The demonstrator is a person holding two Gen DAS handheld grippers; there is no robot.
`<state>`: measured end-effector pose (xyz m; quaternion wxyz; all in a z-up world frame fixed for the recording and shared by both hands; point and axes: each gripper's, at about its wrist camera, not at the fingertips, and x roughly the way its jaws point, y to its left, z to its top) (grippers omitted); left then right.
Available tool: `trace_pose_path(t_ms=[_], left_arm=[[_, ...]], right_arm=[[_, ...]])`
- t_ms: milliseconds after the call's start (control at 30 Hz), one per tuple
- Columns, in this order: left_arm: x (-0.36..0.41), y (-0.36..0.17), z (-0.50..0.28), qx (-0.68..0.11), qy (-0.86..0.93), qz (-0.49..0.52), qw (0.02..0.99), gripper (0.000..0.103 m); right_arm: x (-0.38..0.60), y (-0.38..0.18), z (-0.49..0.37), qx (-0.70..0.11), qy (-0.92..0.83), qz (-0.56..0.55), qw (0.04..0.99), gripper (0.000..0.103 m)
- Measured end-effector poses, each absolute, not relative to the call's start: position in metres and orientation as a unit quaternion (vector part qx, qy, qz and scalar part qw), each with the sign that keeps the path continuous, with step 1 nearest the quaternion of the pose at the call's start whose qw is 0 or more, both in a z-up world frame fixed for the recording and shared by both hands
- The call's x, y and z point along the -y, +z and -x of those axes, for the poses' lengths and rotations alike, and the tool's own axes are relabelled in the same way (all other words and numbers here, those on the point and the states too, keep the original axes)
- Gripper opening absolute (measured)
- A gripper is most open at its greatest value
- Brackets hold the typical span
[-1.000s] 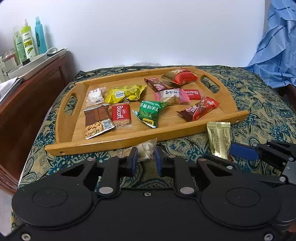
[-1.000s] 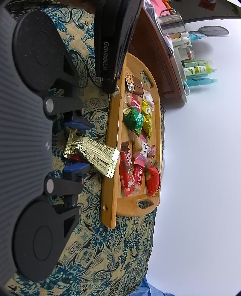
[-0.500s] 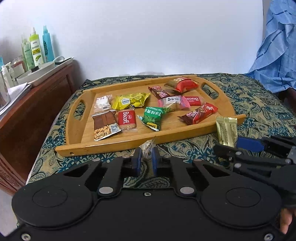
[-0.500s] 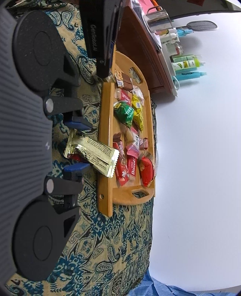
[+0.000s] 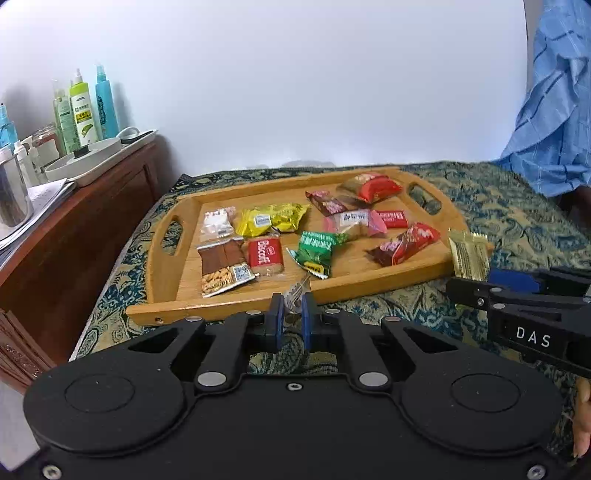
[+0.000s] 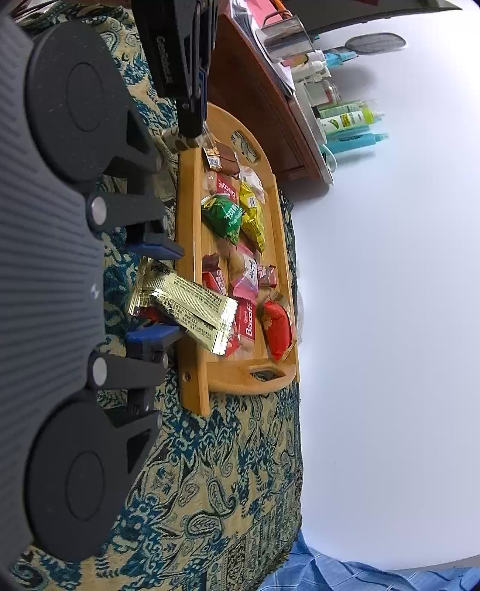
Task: Organize snacks
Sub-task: 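Lift both held items and carry them over the wooden tray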
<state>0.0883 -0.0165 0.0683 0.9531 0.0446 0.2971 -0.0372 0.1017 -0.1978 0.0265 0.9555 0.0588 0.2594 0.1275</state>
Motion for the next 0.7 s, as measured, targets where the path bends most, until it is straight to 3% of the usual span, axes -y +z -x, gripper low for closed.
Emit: trace_pose_path(t_ms=[700], left_arm=[[-0.011, 0.139, -0.167, -0.284, -0.051, 0.04, 0.956, 0.009]], right_arm=[[0.194, 0.088, -0.17, -0.255, 0.181, -0.075, 0.947, 0.041]])
